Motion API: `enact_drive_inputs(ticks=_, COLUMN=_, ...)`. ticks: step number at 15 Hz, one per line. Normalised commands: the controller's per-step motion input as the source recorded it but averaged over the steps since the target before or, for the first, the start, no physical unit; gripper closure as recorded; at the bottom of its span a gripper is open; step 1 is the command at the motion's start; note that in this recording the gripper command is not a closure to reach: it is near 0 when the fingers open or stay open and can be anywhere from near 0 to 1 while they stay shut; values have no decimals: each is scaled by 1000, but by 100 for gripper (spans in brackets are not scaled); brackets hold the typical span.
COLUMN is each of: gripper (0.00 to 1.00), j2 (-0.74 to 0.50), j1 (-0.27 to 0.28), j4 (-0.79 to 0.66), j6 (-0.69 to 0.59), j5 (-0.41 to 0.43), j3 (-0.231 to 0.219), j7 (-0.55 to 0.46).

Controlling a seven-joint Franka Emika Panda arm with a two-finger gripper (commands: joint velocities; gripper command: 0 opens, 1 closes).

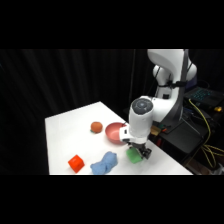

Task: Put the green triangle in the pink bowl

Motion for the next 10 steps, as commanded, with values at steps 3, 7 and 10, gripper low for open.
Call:
enact_drive_inputs(ticks=3, gripper=100, j2=-35, j1=67, j4=-59, j6=149, j5=15, j3=-93, j7=21)
enact_drive_inputs(ticks=7, gripper=100, j2=-93, j1=89, j4=-74, j6=119, j5=-72, j3=-123, j7=18)
enact_drive_inputs(ticks=10, gripper=100, j2=-239, j1=120, j4=-102, j6=44, j5=-149, j3=-140, j7=52)
